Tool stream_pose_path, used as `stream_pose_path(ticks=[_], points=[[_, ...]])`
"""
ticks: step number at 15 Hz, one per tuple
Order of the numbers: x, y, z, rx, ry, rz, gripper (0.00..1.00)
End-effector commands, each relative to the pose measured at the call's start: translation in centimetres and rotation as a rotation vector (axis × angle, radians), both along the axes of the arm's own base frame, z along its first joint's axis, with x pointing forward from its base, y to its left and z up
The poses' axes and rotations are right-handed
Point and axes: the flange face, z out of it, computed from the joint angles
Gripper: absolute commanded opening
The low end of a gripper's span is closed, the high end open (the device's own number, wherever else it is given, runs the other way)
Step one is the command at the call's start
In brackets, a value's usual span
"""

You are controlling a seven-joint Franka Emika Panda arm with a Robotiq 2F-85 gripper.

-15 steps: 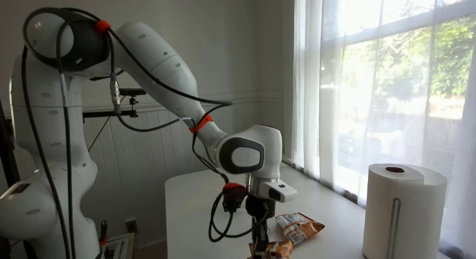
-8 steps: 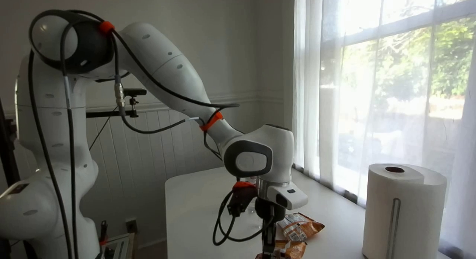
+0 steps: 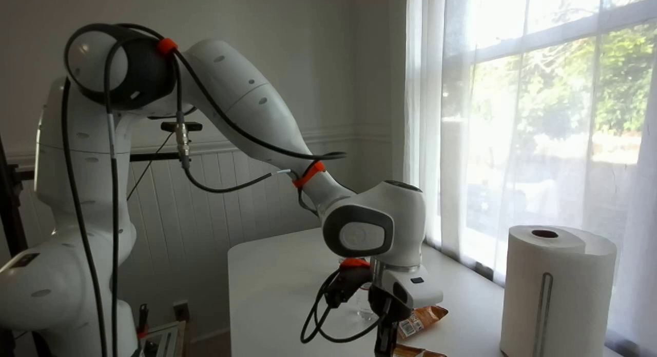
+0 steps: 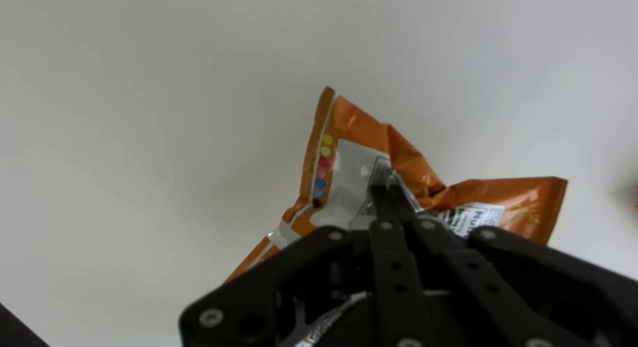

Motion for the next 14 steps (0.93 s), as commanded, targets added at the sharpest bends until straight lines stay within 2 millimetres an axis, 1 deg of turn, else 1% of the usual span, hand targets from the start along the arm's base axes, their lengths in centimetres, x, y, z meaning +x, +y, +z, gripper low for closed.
stream_pose_path(ticks=[1, 5, 14], points=[[1.1, -1.3, -0.8, 0.003, -0.019, -0.101, 0.0], [1.8, -2.7, -1.4, 0.015, -0.029, -0.169, 0.0], [2.8, -4.5, -1.9, 0.037, -0.063, -0.258, 0.0]])
